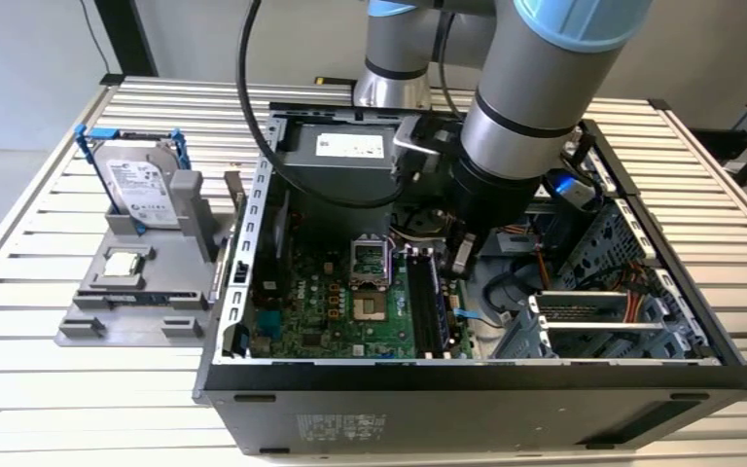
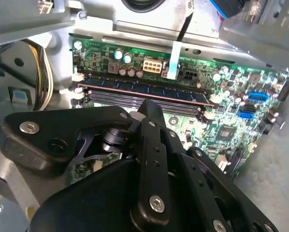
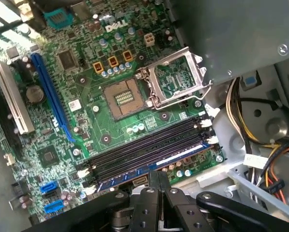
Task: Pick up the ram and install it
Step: 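Press down the ram until it locks into place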
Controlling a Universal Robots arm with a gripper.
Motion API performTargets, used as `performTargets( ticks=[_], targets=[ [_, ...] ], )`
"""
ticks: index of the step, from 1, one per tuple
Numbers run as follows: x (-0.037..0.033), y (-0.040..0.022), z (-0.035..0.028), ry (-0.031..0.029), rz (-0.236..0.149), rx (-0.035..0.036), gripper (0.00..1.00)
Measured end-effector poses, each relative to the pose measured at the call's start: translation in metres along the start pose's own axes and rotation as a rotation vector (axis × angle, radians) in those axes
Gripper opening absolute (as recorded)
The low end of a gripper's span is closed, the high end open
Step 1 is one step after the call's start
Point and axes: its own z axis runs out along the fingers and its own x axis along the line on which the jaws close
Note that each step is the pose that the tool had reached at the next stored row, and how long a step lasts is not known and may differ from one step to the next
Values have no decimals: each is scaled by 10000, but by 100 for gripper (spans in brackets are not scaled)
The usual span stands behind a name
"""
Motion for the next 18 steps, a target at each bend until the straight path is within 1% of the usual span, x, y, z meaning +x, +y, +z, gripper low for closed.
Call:
performTargets(
  ticks=[4, 9, 14, 16, 18],
  targets=[
    [1, 0, -1, 4, -585, -10, 0],
    [1, 0, -1, 8, -1340, 27, 0],
    [0, 0, 3, 24, -2148, 42, 0],
    [1, 0, 8, 26, -2479, 68, 0],
    [1, -1, 16, 19, -2744, 112, 0]
  ],
)
